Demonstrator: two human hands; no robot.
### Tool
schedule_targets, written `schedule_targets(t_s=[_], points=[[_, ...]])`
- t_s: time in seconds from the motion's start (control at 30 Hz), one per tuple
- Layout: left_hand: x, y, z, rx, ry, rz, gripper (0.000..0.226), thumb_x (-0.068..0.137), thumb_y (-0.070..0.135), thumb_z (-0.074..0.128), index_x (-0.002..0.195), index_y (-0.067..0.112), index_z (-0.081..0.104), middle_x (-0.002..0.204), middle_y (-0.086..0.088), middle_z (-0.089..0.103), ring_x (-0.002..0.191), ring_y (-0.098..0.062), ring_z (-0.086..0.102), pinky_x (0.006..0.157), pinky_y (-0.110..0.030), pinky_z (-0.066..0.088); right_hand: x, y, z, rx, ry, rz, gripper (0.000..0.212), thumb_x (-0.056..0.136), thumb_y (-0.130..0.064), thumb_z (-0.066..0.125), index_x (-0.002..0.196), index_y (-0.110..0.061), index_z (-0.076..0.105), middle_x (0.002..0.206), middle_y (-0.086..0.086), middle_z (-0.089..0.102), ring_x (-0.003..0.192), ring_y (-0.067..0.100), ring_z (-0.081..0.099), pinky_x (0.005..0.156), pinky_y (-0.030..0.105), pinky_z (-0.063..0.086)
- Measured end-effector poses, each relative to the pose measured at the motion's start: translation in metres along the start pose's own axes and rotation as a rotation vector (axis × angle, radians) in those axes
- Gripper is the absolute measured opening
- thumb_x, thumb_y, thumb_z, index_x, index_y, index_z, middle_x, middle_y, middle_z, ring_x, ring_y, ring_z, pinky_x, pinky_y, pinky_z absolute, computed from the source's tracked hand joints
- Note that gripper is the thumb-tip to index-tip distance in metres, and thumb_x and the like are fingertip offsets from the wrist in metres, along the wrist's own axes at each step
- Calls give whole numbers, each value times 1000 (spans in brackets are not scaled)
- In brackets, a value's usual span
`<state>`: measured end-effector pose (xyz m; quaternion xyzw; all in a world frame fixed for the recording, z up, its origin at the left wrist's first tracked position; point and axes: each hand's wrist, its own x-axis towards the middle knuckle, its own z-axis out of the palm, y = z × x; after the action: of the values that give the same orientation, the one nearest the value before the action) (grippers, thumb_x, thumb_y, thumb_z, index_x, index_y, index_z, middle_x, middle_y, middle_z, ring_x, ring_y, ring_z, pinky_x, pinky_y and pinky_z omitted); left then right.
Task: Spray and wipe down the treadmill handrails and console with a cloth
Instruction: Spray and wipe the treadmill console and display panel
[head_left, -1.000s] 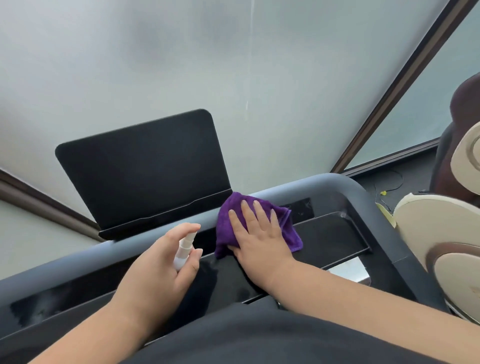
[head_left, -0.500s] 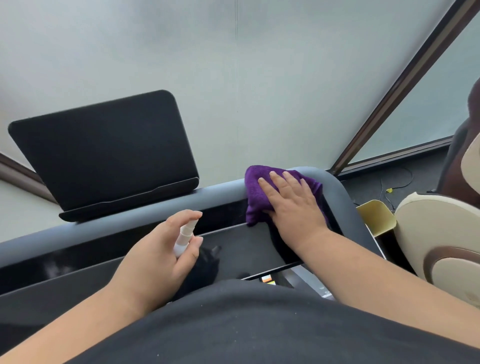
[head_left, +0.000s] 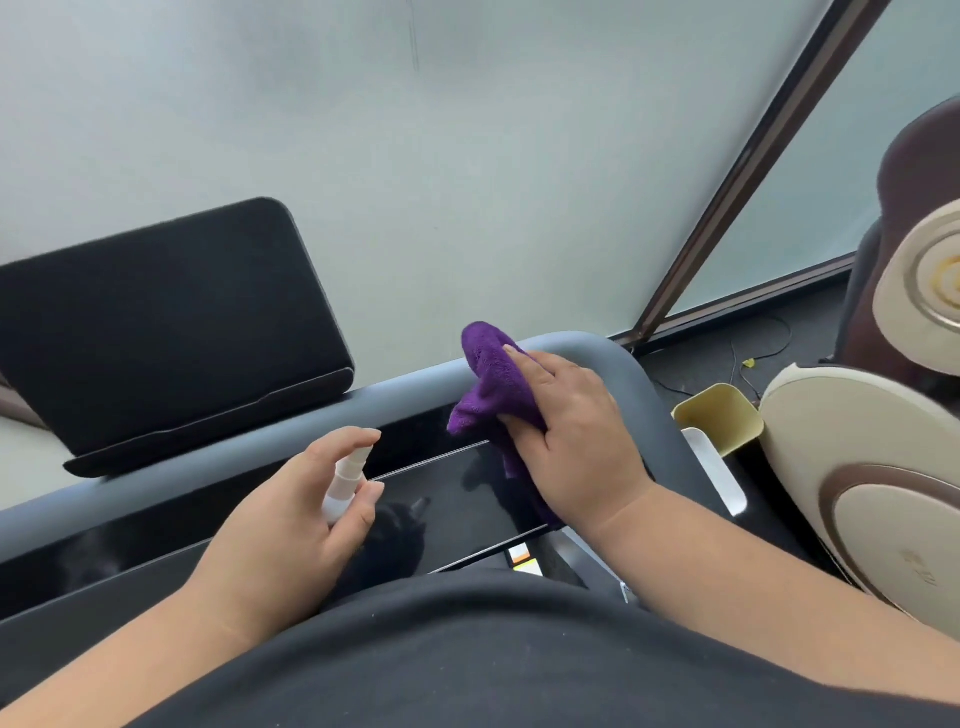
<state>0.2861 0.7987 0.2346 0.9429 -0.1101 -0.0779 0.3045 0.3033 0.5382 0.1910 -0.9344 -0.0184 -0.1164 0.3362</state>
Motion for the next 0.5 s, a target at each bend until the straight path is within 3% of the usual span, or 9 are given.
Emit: schedule_targets(t_s=[0.13, 0.3, 0.43, 0.5], points=[[11, 18, 12, 14, -81, 50, 44, 85, 40, 61, 113, 62, 36, 94, 23, 60, 80, -1, 59, 70, -27, 43, -41, 16, -29, -15, 88, 62, 55, 89, -45, 54, 140, -26, 57, 132, -2, 60, 114, 27, 55, 98, 50, 45], [31, 57, 39, 46, -205, 172, 42, 87, 45, 57, 115, 64, 32, 97, 28, 58, 84, 0, 58, 74, -26, 42, -85, 37, -61, -73, 206, 241, 56, 86, -47, 57, 137, -26, 60, 127, -2, 60, 113, 22, 52, 104, 34, 37], [46, 84, 60, 85, -262, 308, 43, 89, 47, 54, 122, 57, 29, 109, 19, 60, 87, -9, 59, 77, -33, 48, -110, 55, -81, -125, 238, 396, 53, 88, -42, 64, 139, -26, 58, 128, -1, 58, 117, 20, 48, 105, 37, 38], [52, 94, 67, 103, -269, 348, 42, 90, 46, 53, 123, 56, 30, 116, 17, 59, 87, -10, 58, 75, -33, 47, -120, 61, -85, -189, 164, 482, 56, 91, -41, 67, 143, -29, 53, 136, -1, 54, 120, 19, 42, 105, 39, 36]])
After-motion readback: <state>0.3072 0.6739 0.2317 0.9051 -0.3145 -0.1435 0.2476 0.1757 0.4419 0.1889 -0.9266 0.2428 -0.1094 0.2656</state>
